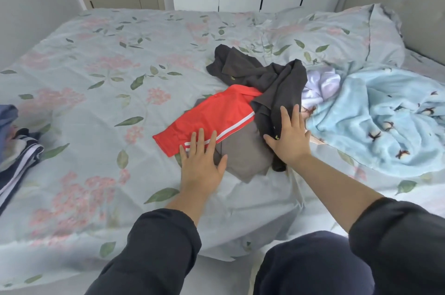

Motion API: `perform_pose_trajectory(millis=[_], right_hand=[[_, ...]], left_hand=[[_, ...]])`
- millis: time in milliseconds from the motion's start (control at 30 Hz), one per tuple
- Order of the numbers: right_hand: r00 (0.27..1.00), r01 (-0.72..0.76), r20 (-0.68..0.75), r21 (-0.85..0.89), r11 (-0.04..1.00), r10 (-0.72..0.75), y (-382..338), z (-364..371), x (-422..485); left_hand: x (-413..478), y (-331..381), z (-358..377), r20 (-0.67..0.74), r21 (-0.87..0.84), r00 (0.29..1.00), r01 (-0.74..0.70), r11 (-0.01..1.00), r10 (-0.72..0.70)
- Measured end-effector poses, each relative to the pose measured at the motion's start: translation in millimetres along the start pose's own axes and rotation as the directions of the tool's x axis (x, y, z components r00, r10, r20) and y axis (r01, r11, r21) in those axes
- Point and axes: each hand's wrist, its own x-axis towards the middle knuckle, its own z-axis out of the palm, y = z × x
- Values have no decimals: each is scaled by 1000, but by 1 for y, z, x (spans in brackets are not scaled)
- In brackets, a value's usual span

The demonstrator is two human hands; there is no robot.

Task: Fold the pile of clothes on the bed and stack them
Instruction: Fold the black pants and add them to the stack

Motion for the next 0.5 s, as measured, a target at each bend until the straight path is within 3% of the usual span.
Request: perform_pose_trajectory(millis=[133, 333, 500], right_hand=[[1000, -5, -12, 40, 999, 5, -3, 5, 46], [993, 62, 94, 60, 996, -67, 2, 24, 80], [993, 115, 41, -1, 993, -115, 11, 23, 87]], left_hand=[[10, -2, 6, 17, 8, 1000, -22, 1000, 22], [13, -4, 14, 36, -18, 999, -13, 1000, 13], [15, -5, 15, 59, -19, 998, -4, 1000, 5]])
